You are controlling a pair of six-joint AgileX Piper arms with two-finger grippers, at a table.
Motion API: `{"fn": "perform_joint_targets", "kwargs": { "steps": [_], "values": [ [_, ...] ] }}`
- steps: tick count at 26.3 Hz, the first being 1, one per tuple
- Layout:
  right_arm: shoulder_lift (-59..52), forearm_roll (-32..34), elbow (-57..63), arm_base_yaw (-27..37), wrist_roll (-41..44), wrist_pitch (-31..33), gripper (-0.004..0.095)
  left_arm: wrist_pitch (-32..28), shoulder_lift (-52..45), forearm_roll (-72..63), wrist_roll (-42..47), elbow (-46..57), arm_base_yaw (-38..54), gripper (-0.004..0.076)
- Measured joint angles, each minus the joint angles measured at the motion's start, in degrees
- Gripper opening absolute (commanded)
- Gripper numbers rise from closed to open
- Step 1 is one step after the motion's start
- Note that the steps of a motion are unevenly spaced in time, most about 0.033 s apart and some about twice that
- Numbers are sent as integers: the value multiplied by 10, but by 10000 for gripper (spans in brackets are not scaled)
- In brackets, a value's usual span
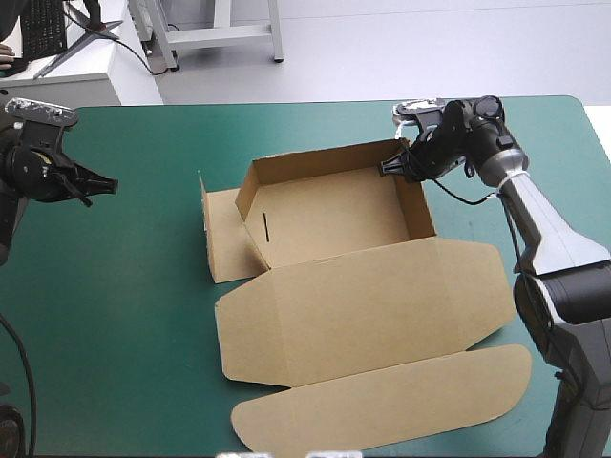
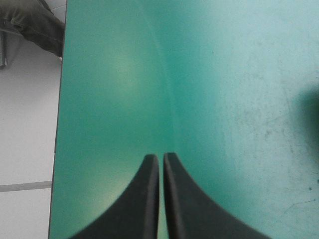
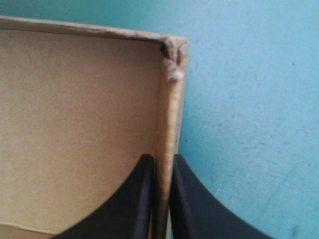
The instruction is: Fold the box
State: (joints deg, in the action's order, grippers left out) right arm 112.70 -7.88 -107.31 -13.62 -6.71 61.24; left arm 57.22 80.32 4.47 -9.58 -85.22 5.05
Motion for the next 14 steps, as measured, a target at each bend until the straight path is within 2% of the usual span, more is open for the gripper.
{"fn": "perform_joint_targets", "kwargs": {
  "steps": [1,3,11,14],
  "values": [
    [10,-1,-5,-2,-5,15,427,2,0,-1,-7,0,0,10],
    [18,-2,-24,-3,-9,35,480,2,2,-1,-14,0,0,10],
    [15,3,-154,-5,-11,93,487,4,16,-2,-15,0,0,10],
    [-4,3,-167,-6,-10,99,487,6,22,-3,-15,0,0,10]
  ]
}}
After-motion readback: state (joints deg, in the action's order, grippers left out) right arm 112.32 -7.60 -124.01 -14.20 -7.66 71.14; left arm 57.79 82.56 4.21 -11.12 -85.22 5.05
